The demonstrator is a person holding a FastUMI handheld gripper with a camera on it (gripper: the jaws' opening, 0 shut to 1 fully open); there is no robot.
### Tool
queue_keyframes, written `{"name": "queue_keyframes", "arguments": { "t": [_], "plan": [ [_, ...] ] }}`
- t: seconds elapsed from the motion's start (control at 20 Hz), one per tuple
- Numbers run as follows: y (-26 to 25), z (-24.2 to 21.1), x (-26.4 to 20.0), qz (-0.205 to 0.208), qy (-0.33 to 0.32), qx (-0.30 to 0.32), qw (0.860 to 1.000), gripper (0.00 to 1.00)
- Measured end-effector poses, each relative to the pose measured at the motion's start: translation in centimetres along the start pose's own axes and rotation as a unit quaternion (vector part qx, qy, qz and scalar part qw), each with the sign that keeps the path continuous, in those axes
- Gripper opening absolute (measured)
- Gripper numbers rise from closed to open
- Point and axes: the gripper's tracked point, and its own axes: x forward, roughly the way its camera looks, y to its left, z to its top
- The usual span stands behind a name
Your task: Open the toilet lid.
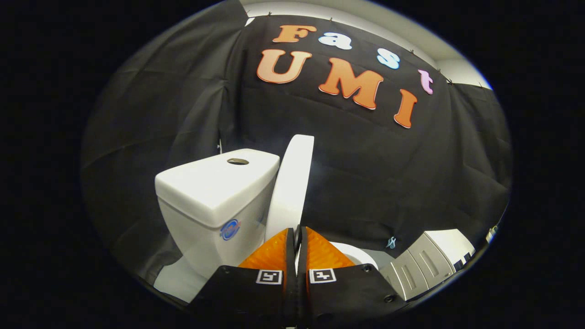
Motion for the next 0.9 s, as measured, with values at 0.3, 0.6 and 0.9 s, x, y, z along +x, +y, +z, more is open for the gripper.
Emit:
{"name": "queue_keyframes", "arguments": {
  "t": [0.3, 0.6, 0.9],
  "plan": [
    [2.4, 0.3, 0.0, 0.001, 0.003, -0.012, 1.0, 0.08],
    [3.1, 0.1, 0.2, -0.019, 0.012, -0.001, 1.0, 0.21],
    [3.4, 0.5, -0.4, 0.02, 0.007, 0.028, 0.999, 0.41]
  ]
}}
